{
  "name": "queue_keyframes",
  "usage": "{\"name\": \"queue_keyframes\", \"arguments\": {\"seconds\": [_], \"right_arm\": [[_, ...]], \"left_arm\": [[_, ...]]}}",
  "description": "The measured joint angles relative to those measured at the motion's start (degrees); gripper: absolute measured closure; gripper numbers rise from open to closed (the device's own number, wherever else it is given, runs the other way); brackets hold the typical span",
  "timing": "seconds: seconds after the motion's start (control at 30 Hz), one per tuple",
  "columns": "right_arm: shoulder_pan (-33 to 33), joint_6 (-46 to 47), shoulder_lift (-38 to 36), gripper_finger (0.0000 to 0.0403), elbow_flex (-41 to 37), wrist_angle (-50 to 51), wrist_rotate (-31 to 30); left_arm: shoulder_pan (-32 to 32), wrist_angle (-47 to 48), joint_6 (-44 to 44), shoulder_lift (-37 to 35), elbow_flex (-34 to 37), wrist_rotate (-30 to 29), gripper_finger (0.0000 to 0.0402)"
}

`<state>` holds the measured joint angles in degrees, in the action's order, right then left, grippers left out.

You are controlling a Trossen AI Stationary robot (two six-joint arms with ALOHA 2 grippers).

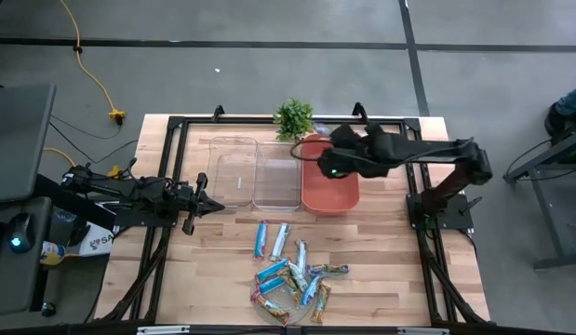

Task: Pick and place Granola Bars by type
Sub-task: Put the right green granola bar into the orange bin

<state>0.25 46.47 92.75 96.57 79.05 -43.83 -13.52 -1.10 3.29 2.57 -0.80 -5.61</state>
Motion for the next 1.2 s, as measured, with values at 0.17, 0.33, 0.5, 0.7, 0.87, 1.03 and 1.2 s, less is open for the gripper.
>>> {"name": "queue_keyframes", "arguments": {"seconds": [0.17,0.33,0.5,0.7,0.87,1.03,1.2], "right_arm": [[-1.31,-0.41,3.01,0.0373,0.0,0.93,9.06],[-2.7,-1.62,6.44,0.0372,0.0,1.74,16.95],[-4.53,-4.37,9.27,0.0376,0.0,1.97,22.18],[-7.48,-10.18,11.3,0.0372,0.0,2.74,27.37],[-9.86,-16.94,11.56,0.0372,0.0,3.48,31.59],[-11.14,-23.25,11.56,0.0371,0.0,4.15,35.7],[-11.21,-25.99,11.56,0.0354,0.0,4.83,38.2]], "left_arm": [[-0.02,0.02,0.0,-0.02,0.0,0.0,0.04],[-0.02,0.01,0.01,0.0,-0.01,0.01,0.04],[0.0,0.02,0.0,0.0,-0.02,0.0,0.04],[-0.01,0.0,0.01,0.0,-0.02,0.01,0.04],[-0.02,0.02,0.0,0.0,-0.02,0.0,0.04],[-0.02,0.0,0.01,0.0,-0.02,0.0,0.04],[0.0,0.02,0.02,0.0,-0.02,0.0,0.04]]}}
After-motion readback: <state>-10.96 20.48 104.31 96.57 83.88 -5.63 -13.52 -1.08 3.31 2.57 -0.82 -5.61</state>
